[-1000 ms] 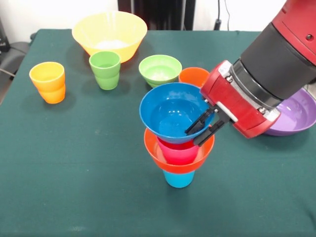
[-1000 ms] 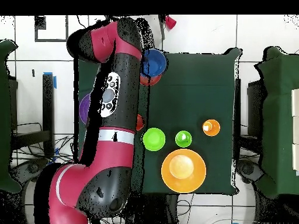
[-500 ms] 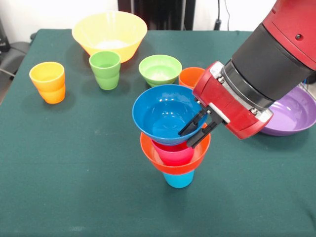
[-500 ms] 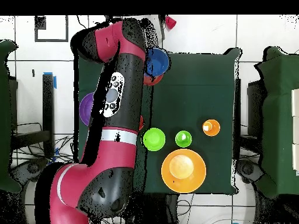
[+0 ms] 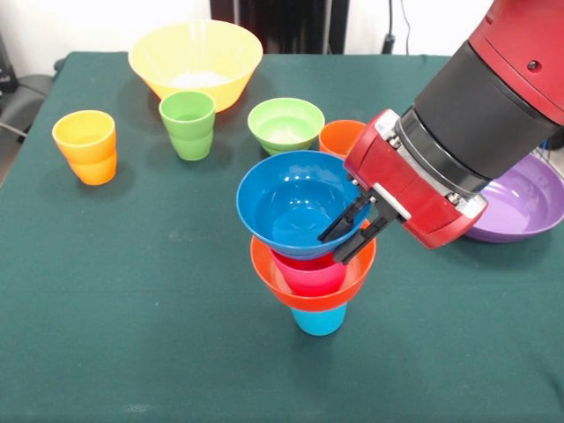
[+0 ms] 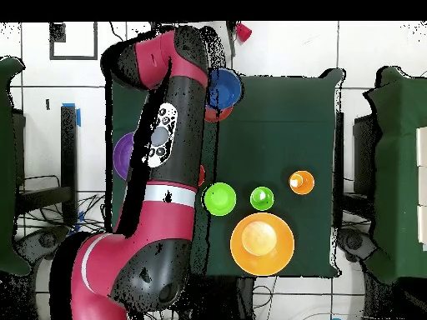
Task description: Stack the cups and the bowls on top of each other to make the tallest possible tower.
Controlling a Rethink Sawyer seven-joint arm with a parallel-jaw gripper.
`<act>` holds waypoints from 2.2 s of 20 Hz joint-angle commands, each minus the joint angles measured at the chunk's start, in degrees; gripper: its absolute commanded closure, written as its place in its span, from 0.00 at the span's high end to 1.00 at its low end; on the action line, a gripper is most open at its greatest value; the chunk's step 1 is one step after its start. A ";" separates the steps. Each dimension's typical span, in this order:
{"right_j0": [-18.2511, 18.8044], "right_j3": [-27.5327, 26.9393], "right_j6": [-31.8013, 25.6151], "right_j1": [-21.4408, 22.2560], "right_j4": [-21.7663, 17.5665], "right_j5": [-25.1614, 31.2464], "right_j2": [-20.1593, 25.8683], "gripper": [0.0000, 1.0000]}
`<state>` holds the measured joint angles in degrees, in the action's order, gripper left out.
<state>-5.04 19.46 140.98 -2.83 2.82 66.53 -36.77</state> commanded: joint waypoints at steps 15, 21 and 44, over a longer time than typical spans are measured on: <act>-0.11 4.14 5.01 -0.89 0.68 0.37 4.08 0.00; -0.73 5.39 5.71 -0.32 0.70 -0.28 4.42 0.00; -1.59 6.84 5.83 0.09 0.60 -0.67 4.69 0.00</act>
<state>-5.96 19.85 140.98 -2.71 2.82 66.53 -36.77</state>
